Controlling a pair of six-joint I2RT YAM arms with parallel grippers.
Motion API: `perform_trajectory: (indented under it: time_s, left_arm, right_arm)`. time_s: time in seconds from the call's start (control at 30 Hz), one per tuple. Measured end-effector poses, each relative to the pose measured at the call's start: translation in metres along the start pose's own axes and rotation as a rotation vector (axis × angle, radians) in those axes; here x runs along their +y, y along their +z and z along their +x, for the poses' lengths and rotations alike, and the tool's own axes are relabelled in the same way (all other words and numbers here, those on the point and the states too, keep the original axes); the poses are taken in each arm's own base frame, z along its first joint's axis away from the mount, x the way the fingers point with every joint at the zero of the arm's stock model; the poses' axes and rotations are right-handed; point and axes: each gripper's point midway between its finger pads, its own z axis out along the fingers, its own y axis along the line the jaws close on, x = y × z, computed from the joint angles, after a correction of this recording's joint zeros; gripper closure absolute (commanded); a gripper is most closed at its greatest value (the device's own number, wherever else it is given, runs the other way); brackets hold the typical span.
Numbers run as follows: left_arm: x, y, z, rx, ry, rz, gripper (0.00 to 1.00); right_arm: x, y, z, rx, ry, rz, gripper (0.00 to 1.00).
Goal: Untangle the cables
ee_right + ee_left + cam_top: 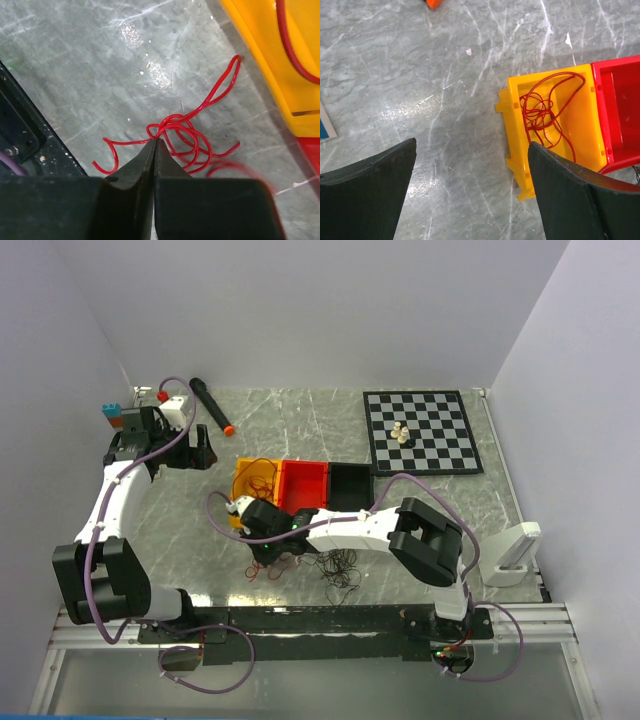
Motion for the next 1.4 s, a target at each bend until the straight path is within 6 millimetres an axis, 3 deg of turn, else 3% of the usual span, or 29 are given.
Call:
perform_trajectory:
  time_s: [0.1, 0.2, 0.43, 0.53, 0.6, 0.73, 0.87, 1.03, 1.23, 1.4]
  left_arm:
    - [0.002, 0.0, -0.001, -0.004, 0.001, -0.009, 0.02]
    - [0.002, 0.0, -0.002, -0.006, 0.001, -0.013, 0.03]
    - [0.003, 0.0, -0.001, -0.005, -0.002, -0.017, 0.03]
    - [0.004, 0.0, -0.001, -0.004, -0.003, -0.022, 0.03]
    - [0.005, 0.0, -0.001, -0.004, -0.003, -0.025, 0.03]
    - [0.006, 0.0, -0.001, -0.005, -0.001, -0.03, 0.03]
    - [0.007, -0.001, -0.002, -0.006, -0.004, -0.033, 0.03]
    - [0.008, -0.001, -0.001, -0.006, -0.007, -0.035, 0.03]
    - [0.009, -0.001, -0.001, -0.005, -0.004, -0.041, 0.03]
    - [0.011, -0.001, -0.001, -0.005, -0.005, -0.044, 0.03]
  right_arm:
    - [-0.001, -0.005, -0.004, -0.011, -0.009, 0.01, 1.0]
    - [0.001, -0.022, -0.02, -0.051, -0.033, 0.014, 1.0]
    - [0.02, -0.091, -0.117, -0.307, -0.075, -0.013, 1.0]
    - [0.012, -0.114, -0.149, -0.388, -0.062, -0.007, 0.68]
    - [0.003, -0.116, -0.153, -0.395, -0.049, 0.003, 0.54]
    - [-0.006, -0.097, -0.126, -0.323, -0.035, 0.024, 0.42]
    - [0.007, -0.063, -0.075, -0.188, -0.054, 0.028, 0.33]
    - [0.015, -0.03, -0.04, -0.085, -0.068, 0.039, 0.29]
    - [0.0, -0.005, -0.022, -0.028, -0.057, 0.088, 0.29]
    - [-0.009, 0.013, -0.004, 0.025, -0.049, 0.113, 0.39]
